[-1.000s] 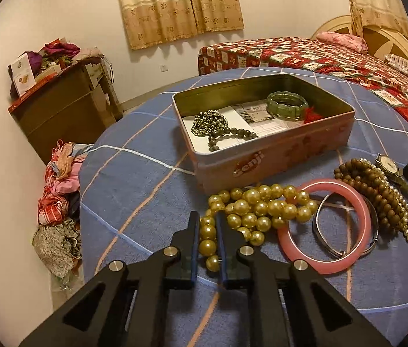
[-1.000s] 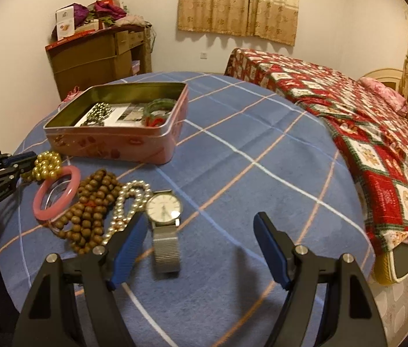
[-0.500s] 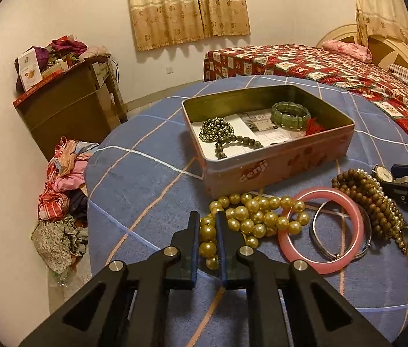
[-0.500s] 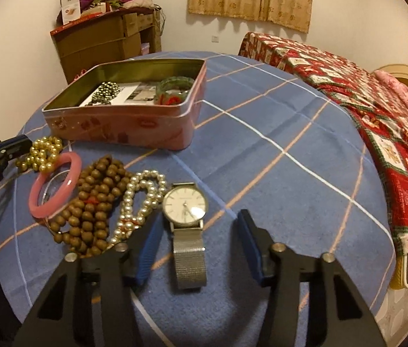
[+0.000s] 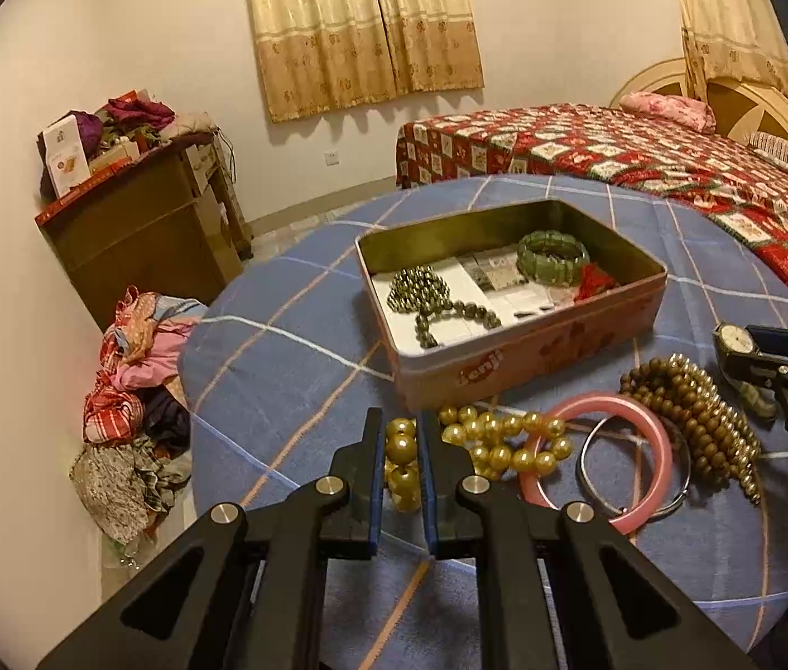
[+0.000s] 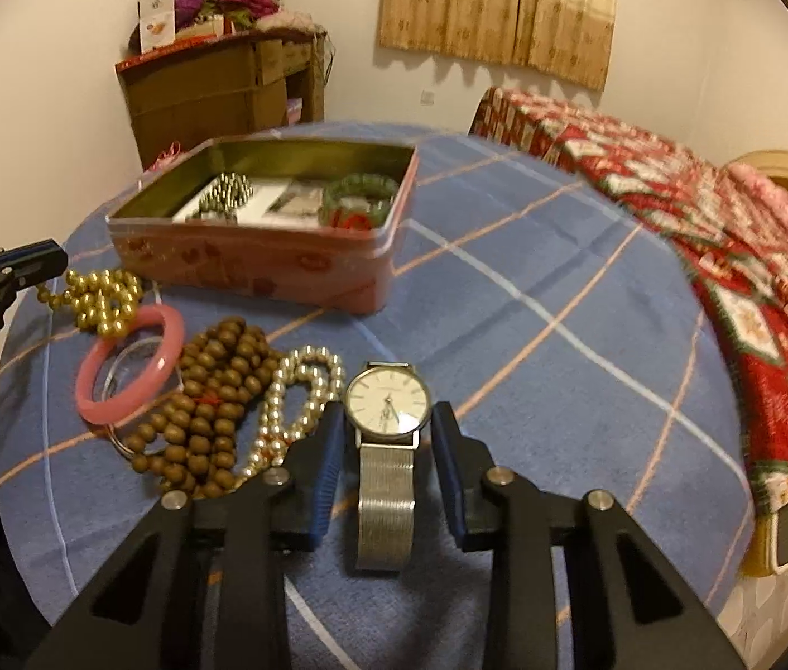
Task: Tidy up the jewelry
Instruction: 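Grasp the silver mesh-strap watch by its strap with the right tool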
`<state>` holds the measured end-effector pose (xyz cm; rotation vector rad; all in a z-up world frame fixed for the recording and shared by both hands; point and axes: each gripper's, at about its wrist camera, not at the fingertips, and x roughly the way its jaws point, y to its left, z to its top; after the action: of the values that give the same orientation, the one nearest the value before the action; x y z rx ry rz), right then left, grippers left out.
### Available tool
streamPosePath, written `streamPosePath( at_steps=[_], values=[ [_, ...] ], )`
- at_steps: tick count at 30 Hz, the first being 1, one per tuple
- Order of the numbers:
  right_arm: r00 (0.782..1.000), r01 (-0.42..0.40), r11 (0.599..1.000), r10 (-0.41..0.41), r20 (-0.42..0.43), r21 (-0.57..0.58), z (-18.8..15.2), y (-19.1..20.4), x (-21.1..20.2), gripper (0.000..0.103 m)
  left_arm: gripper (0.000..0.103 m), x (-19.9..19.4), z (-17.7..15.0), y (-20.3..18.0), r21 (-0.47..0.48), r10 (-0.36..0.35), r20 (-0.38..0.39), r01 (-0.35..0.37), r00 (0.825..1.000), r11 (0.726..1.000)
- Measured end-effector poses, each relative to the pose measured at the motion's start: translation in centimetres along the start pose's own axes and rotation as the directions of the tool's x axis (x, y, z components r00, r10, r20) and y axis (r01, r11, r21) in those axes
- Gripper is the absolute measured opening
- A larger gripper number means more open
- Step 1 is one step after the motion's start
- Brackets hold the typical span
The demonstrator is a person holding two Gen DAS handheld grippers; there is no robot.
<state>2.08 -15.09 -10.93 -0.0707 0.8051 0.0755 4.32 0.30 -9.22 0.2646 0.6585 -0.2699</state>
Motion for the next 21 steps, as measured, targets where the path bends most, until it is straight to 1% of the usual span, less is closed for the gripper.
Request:
streamPosePath(
  at_steps=[2, 8, 12, 21],
  values=[
    [0.999, 0.023, 1.000, -0.022, 0.034, -0.009, 0.4, 0.1, -0.9, 0.034, 0.010, -0.6, 0.3, 0.2, -0.003, -0.003, 0.015, 0.003, 1.000, 1.000],
    [0.993, 0.045, 0.999, -0.042, 0.106, -0.020, 1.4, 0.4, -2.7, 0.034, 0.010, -2.5, 1.5, 0.4, -0.013, 0.002, 0.063, -0.001, 0.998, 1.000],
    [0.990, 0.052, 0.998, -0.048, 0.131, -0.027, 1.9, 0.4, -3.1, 0.034, 0.010, -3.8, 2.3, 0.5, -0.013, 0.012, 0.097, -0.010, 0.995, 1.000],
    [0.983, 0.061, 0.997, -0.054, 0.173, -0.040, 2.5, 0.6, -3.8, 0.034, 0.010, -5.5, 3.7, 0.8, -0.007, 0.038, 0.147, -0.038, 0.988, 0.999]
  ],
)
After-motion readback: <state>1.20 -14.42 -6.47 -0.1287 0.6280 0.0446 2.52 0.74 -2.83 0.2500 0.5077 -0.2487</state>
